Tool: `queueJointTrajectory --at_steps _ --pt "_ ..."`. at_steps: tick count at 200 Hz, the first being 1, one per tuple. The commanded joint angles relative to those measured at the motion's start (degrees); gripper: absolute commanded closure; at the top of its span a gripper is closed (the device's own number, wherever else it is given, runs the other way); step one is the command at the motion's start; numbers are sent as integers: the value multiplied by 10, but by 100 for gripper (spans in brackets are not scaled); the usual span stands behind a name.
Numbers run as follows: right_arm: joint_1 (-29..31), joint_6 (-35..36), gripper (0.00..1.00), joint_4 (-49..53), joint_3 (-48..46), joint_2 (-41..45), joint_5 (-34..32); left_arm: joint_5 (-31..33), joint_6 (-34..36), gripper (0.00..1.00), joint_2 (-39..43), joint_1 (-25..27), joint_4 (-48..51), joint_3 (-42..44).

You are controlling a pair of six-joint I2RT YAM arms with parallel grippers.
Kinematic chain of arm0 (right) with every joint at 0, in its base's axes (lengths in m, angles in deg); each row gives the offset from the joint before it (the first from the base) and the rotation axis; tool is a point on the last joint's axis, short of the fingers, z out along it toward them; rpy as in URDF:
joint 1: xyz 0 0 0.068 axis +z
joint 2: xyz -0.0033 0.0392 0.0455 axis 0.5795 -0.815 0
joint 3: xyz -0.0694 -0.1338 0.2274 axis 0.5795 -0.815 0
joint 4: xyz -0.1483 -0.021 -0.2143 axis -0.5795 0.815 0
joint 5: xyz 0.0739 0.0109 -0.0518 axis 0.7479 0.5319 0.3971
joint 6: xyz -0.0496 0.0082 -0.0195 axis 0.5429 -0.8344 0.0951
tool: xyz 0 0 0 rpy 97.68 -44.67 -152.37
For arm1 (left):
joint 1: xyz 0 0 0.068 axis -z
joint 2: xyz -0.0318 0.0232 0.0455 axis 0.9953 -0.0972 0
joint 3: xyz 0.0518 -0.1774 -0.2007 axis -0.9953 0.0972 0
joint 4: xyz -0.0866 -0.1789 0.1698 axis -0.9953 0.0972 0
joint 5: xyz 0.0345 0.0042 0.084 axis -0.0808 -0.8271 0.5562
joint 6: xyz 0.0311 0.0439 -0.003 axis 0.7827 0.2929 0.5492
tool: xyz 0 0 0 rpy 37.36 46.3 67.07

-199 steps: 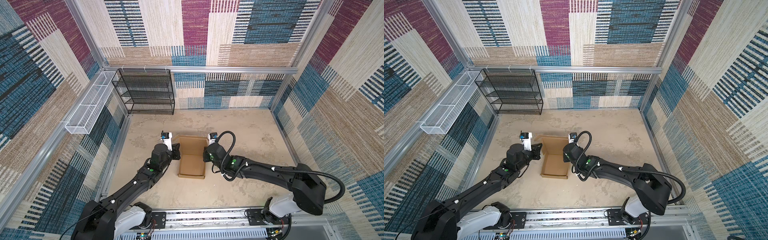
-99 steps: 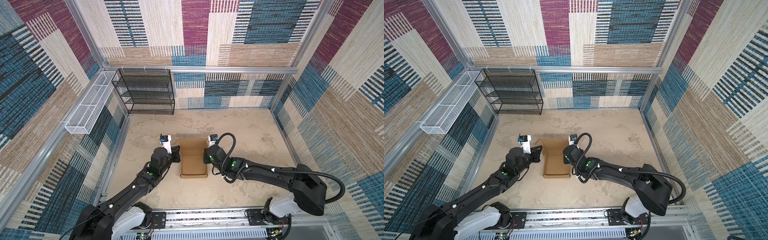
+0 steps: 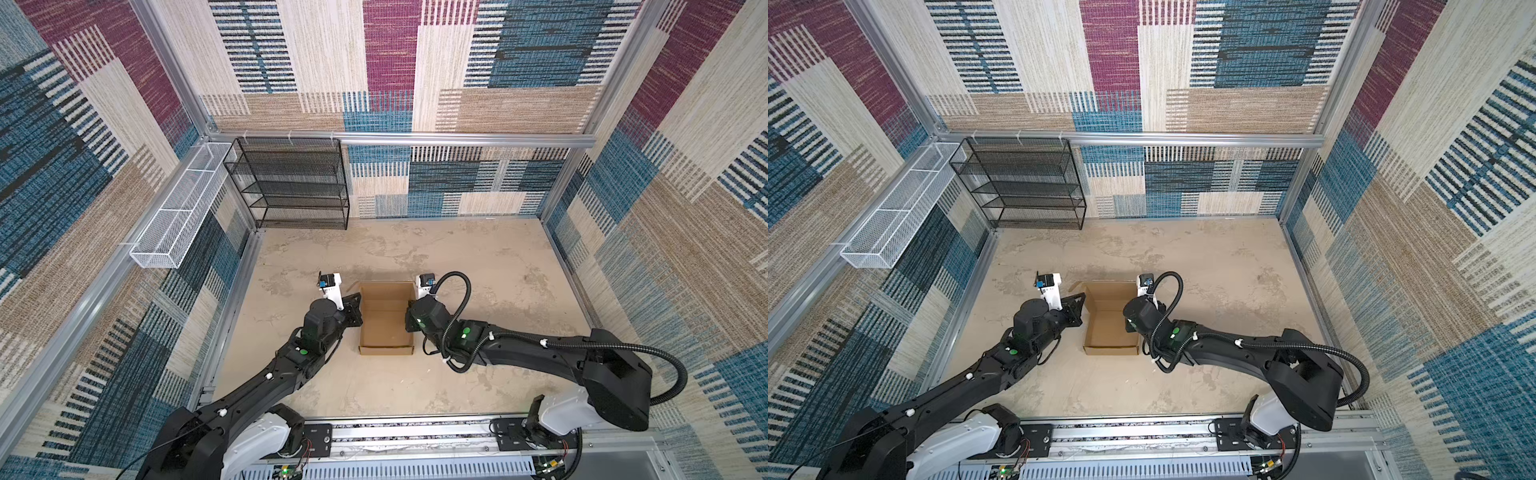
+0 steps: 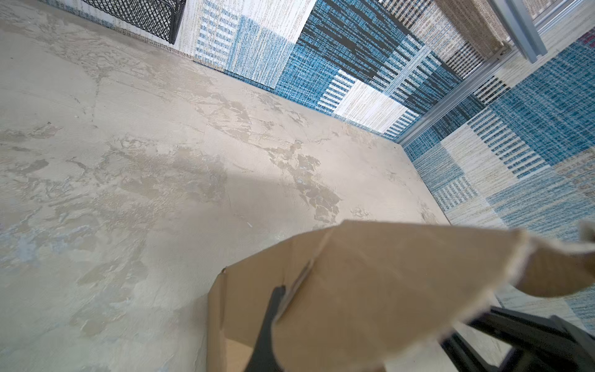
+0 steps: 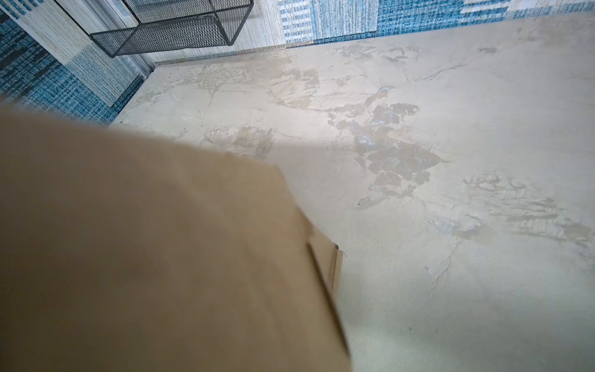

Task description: Fold the paper box

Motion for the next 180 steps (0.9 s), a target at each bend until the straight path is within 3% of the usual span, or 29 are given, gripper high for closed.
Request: queueJointTrajectory --at_steps 1,112,180 --pt "4 -11 88 5 -8 4 19 -19 -16 100 2 9 62 14" --pt "10 -24 88 -7 -39 10 5 42 -22 100 53 57 43 77" --pt "12 -18 88 -11 -45 24 -4 45 -26 100 33 63 37 64"
